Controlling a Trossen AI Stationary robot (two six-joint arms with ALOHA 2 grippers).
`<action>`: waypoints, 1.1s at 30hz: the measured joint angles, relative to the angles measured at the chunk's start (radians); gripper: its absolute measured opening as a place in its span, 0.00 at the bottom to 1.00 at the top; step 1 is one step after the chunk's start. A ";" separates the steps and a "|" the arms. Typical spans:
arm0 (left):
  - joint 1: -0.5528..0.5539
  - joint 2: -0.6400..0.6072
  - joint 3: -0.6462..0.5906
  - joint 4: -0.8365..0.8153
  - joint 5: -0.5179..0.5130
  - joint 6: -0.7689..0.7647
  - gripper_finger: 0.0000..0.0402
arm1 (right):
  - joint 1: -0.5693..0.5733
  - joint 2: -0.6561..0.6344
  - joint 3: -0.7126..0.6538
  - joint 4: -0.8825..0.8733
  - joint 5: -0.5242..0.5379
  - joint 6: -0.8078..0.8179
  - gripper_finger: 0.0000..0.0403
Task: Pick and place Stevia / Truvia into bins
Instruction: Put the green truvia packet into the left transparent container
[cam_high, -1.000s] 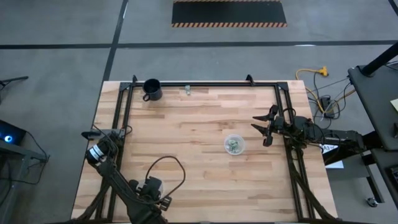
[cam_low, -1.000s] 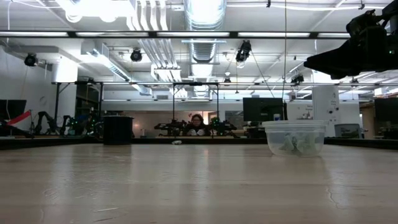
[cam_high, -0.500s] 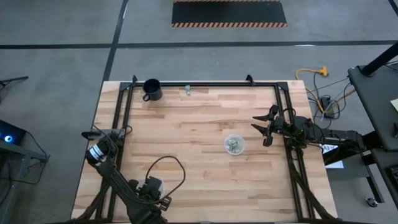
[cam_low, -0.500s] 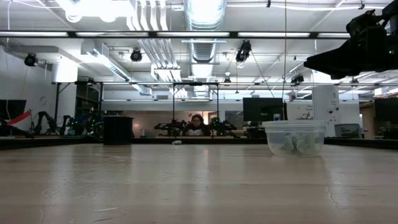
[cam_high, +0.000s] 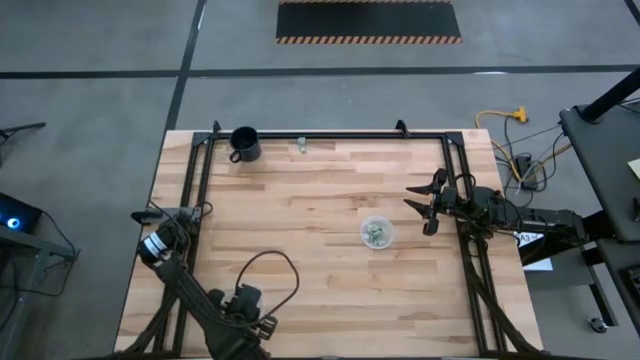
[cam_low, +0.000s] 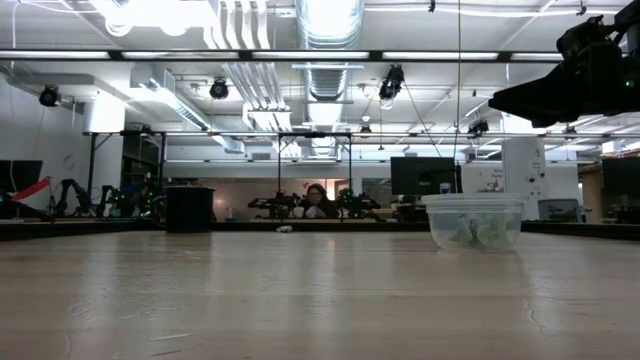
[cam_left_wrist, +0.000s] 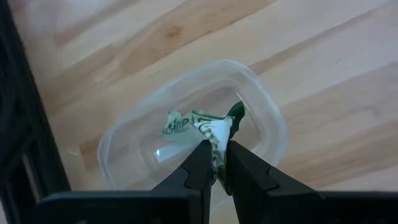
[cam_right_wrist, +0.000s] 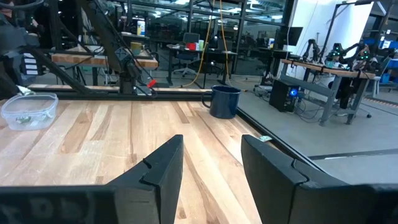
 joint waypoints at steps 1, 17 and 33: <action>0.000 0.000 0.000 -0.001 0.000 0.022 0.08 | 0.000 0.000 0.000 0.000 0.000 0.000 0.38; 0.002 -0.001 -0.030 0.001 -0.027 0.203 0.08 | 0.000 0.000 0.000 0.000 0.000 0.000 0.38; 0.004 -0.001 -0.047 0.245 -0.028 0.204 0.08 | 0.000 0.000 0.000 0.000 0.000 0.000 0.38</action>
